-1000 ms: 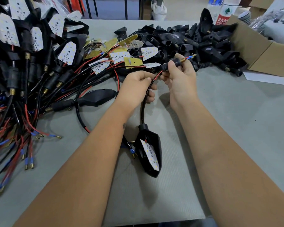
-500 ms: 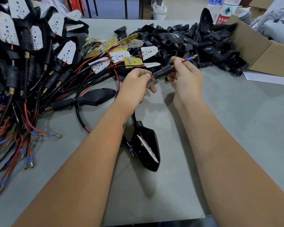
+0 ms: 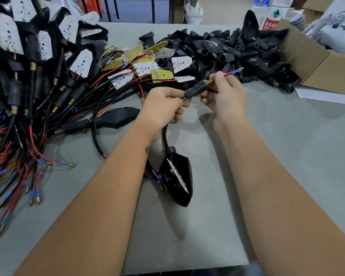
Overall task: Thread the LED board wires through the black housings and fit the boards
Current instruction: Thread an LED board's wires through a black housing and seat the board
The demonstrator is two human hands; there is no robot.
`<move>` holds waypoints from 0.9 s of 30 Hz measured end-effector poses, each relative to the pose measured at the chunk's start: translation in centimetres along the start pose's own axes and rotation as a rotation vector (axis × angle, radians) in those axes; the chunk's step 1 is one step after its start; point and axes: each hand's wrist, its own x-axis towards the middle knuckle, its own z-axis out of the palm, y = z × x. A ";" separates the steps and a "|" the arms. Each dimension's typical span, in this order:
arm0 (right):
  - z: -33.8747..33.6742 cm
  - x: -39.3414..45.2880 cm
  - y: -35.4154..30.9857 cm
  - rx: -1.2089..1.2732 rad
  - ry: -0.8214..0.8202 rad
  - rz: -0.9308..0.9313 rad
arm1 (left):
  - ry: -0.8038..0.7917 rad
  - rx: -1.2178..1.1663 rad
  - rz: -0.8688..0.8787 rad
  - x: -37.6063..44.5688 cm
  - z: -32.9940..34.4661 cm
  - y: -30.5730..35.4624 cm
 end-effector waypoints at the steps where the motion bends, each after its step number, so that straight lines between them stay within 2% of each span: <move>1: 0.1 -0.1 -0.1 -0.034 -0.046 0.009 | -0.004 -0.020 0.007 0.0 0.0 -0.1; 4: 0.4 -0.5 0.0 -0.063 -0.147 0.008 | 0.002 -0.078 0.035 0.0 0.0 -0.2; 8: 0.1 -0.5 0.0 -0.026 -0.113 0.019 | -0.030 -0.011 0.069 -0.1 -0.2 -0.1; 10: 0.1 -0.4 0.0 -0.032 -0.094 0.021 | -0.020 0.028 0.040 -0.1 -0.1 0.1; 14: 0.0 -0.3 0.1 -0.058 -0.105 0.034 | 0.018 -0.080 -0.053 0.0 0.0 0.4; 22: 0.6 -0.8 0.1 -0.237 -0.308 0.022 | 0.011 -0.004 -0.051 -0.2 0.2 0.6; 27: 0.3 -0.3 0.1 -0.179 -0.219 0.035 | -0.045 0.115 0.025 -0.2 0.1 0.2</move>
